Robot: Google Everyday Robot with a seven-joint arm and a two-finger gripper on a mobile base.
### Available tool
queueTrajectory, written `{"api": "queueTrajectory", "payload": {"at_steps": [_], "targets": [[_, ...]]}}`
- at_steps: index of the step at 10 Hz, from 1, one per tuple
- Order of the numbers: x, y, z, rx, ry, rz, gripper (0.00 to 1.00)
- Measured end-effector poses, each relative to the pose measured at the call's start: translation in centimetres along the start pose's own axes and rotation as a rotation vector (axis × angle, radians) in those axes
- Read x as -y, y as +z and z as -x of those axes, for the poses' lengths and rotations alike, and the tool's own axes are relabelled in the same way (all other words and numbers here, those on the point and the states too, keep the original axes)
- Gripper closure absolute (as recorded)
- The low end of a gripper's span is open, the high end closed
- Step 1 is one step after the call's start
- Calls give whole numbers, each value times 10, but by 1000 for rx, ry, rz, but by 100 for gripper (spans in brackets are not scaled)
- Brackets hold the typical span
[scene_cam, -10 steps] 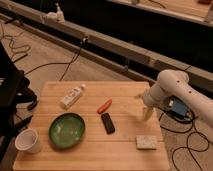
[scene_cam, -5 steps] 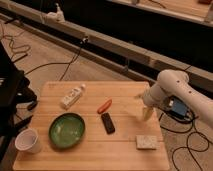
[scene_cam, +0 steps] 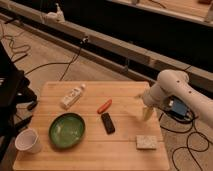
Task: Place the pepper on the white sponge
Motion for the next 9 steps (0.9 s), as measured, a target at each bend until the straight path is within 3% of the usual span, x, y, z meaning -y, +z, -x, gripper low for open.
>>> {"api": "queueTrajectory", "payload": {"at_steps": [4,7,9], "targets": [[22,-11,17,19,-85,-31,20],[40,24,47,66,-188,-14,20],[55,52,80,104,-275,4,20]]}}
